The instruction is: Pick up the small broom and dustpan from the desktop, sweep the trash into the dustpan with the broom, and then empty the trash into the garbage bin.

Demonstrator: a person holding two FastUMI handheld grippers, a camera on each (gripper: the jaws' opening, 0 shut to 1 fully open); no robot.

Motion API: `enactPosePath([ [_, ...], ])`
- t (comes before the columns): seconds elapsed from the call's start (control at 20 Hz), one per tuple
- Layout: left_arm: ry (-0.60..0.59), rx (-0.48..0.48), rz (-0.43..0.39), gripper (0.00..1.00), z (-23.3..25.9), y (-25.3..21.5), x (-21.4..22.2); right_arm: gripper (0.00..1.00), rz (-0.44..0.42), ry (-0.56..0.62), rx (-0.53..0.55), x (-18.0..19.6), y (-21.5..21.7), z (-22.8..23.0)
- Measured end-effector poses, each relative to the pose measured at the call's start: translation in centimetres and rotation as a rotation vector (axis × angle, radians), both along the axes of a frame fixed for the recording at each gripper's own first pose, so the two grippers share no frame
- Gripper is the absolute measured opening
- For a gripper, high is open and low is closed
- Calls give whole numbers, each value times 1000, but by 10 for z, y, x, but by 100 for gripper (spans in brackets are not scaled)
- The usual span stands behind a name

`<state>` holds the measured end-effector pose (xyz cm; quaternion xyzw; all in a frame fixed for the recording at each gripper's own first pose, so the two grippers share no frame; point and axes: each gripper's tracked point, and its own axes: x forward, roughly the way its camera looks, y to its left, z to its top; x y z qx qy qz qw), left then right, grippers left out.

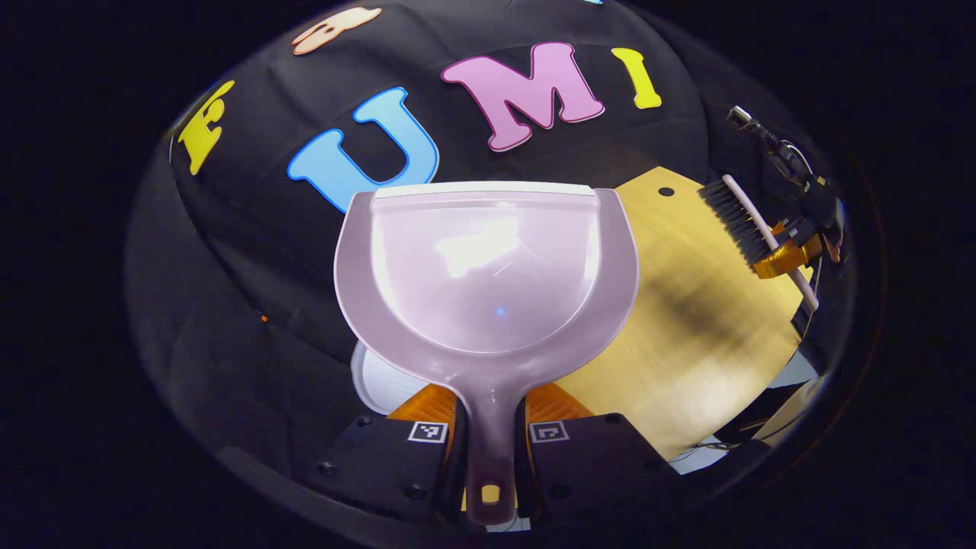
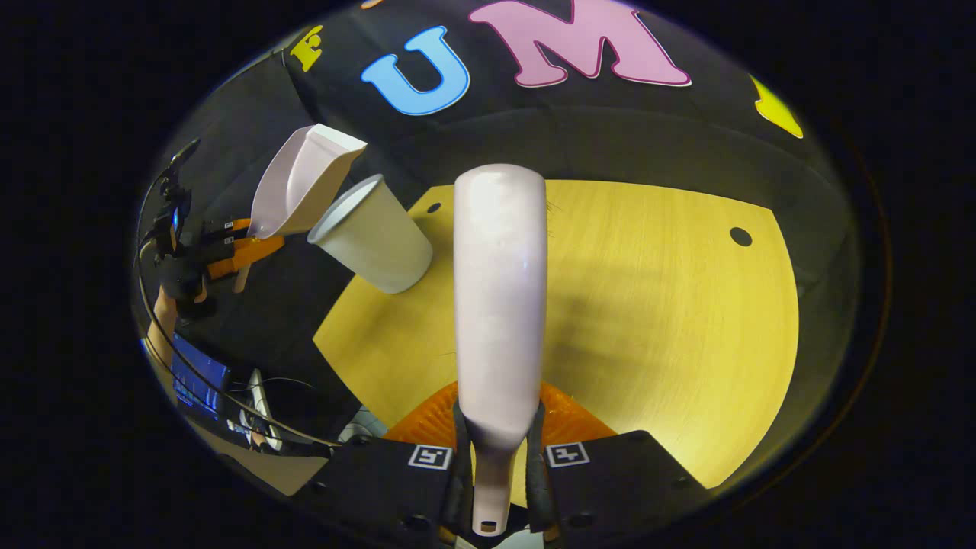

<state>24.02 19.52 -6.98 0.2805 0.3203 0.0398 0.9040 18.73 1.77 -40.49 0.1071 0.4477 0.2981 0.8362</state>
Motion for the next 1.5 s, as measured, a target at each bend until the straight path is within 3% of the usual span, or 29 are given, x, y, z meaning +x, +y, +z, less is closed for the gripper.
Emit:
enactPosePath([
  [0.2, 155, -192, 62, 23, -77, -38, 5, 30, -90, 84, -156, -3, -8, -39],
  [0.55, 428, -386, 184, 24, -210, -76, 14, 31, -183, 363, -248, -31, 10, -108],
  [0.65, 490, -432, 231, 23, -203, -86, 5, 31, -202, 399, -299, -36, 15, -127],
  [0.9, 508, -419, 324, 23, -188, -81, 12, 31, -232, 472, -353, -42, 15, -166],
  [1.5, 543, -456, 318, 23, -180, -90, 10, 32, -259, 534, -443, -43, 10, -173],
])
